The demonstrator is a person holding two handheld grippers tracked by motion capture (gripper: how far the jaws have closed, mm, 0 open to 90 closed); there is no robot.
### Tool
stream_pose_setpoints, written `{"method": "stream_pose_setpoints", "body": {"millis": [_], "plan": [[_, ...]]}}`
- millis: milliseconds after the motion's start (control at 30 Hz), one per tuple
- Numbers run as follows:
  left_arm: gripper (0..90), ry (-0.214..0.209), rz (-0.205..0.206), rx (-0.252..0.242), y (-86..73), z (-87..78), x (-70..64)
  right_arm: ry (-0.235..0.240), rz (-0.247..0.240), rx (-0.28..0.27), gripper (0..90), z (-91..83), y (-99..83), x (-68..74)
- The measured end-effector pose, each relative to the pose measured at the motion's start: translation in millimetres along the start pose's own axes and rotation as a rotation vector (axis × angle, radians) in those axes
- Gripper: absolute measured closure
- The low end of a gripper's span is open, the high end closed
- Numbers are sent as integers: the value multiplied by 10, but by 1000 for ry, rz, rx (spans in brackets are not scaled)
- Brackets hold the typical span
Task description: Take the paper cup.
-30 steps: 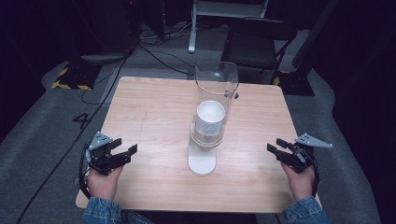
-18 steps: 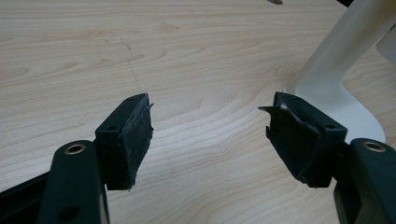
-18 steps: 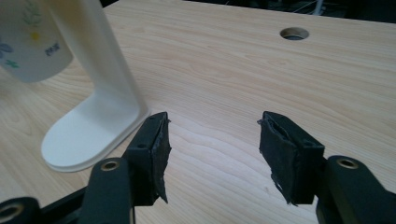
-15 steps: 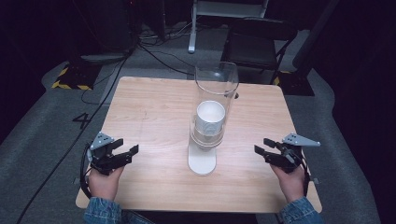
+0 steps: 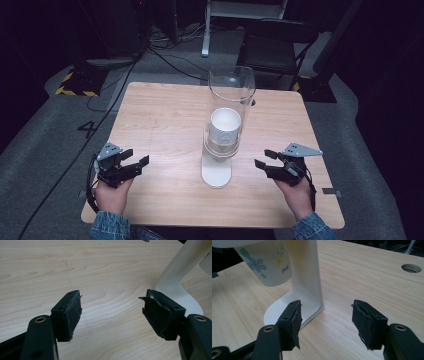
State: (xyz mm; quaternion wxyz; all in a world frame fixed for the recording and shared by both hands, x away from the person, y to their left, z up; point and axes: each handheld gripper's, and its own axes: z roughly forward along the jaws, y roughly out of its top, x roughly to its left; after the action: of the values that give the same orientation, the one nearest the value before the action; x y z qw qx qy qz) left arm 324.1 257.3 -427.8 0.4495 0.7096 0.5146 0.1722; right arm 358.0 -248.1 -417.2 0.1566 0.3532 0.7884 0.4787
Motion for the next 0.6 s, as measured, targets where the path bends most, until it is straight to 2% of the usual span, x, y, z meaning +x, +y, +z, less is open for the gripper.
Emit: {"method": "stream_pose_setpoints", "body": {"millis": [267,367,600], "plan": [[306,-3,-6,1,-5,7,-2,39,-28,6,385,134,62,143],[306,-3,-6,1,-5,6,0,74,-41,9,353,207,94,215],[306,-4,-5,4,-5,5,4,107,-97,25,304,341,131,368]]}}
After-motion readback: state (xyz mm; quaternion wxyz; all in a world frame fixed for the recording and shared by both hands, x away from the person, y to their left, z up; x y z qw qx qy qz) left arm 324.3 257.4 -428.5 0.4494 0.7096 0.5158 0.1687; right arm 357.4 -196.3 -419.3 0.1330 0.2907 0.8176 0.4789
